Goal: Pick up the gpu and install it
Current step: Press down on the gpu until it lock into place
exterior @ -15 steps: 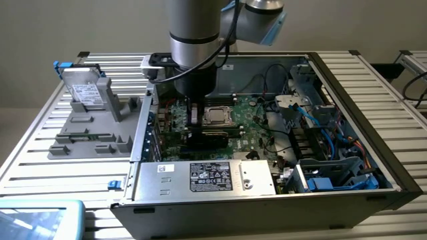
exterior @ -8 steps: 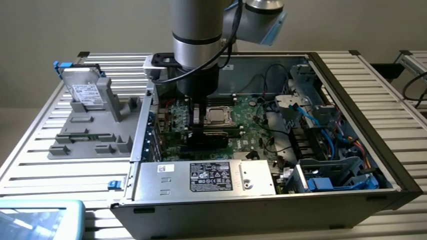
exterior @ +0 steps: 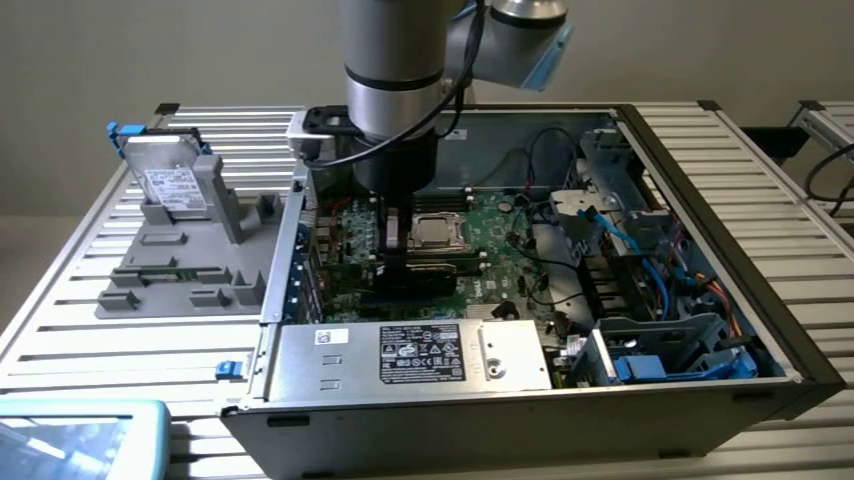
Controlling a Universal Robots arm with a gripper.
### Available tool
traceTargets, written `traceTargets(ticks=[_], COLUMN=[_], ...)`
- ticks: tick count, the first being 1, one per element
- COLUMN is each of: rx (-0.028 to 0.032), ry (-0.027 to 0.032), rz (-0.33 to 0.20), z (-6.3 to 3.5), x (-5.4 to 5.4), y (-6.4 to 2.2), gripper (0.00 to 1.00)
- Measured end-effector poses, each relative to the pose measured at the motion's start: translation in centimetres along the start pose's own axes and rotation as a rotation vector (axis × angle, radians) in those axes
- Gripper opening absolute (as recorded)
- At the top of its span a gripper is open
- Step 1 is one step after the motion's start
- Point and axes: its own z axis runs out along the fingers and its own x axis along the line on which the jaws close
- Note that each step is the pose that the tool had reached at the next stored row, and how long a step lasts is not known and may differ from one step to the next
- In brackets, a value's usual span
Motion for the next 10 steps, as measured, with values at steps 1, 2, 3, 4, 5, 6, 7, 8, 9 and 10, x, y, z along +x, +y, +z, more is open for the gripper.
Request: traceTargets(ticks=[1,2,3,4,5,6,7,8,9,10], rx=[-0.0007,-0.0012,-0.0016,-0.0019,-0.0021,-0.002,-0.0022,-0.0027,-0.0038,-0.0071], ry=[0.0003,0.0004,0.0005,0.0005,0.0001,-0.0008,-0.0024,-0.0026,-0.0035,-0.0043], rz=[0.0,0.0,0.0,0.0,0.0,0.0,0.0,0.0,0.0,0.0], z=[0.04,0.08,0.13,0.19,0.26,0.33,0.39,0.4,0.41,0.37], x=[0.0,0.0,0.02,0.03,0.04,0.04,0.04,0.05,0.04,0.05], y=[0.0,-0.01,-0.01,-0.01,-0.01,-0.02,-0.02,-0.01,-0.02,-0.02], gripper=[0.12,0.12,0.12,0.12,0.12,0.12,0.12,0.12,0.12,0.12])
